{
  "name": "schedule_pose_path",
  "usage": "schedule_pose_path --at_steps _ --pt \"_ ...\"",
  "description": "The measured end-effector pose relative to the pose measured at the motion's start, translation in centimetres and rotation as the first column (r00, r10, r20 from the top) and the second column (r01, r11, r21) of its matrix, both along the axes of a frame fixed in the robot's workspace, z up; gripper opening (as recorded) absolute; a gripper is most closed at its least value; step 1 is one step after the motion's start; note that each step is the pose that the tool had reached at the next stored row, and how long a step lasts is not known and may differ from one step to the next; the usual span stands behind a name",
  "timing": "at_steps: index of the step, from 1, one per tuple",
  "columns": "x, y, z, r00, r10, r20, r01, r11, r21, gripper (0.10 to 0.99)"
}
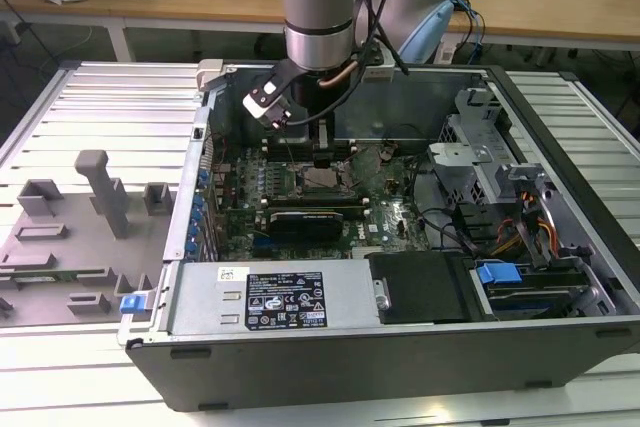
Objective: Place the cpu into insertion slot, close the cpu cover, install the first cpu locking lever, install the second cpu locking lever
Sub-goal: 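Place the cpu into insertion slot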
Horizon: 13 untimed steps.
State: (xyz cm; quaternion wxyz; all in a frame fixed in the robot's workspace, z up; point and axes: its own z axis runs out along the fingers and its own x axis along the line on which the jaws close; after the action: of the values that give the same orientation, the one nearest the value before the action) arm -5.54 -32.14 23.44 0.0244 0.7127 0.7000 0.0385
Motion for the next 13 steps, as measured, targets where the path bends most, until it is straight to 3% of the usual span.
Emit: schedule_pose_path --at_steps 13 --pt "0.0 0.0 2.66 1.0 0.0 0.0 0.0 1.0 0.0 0.106"
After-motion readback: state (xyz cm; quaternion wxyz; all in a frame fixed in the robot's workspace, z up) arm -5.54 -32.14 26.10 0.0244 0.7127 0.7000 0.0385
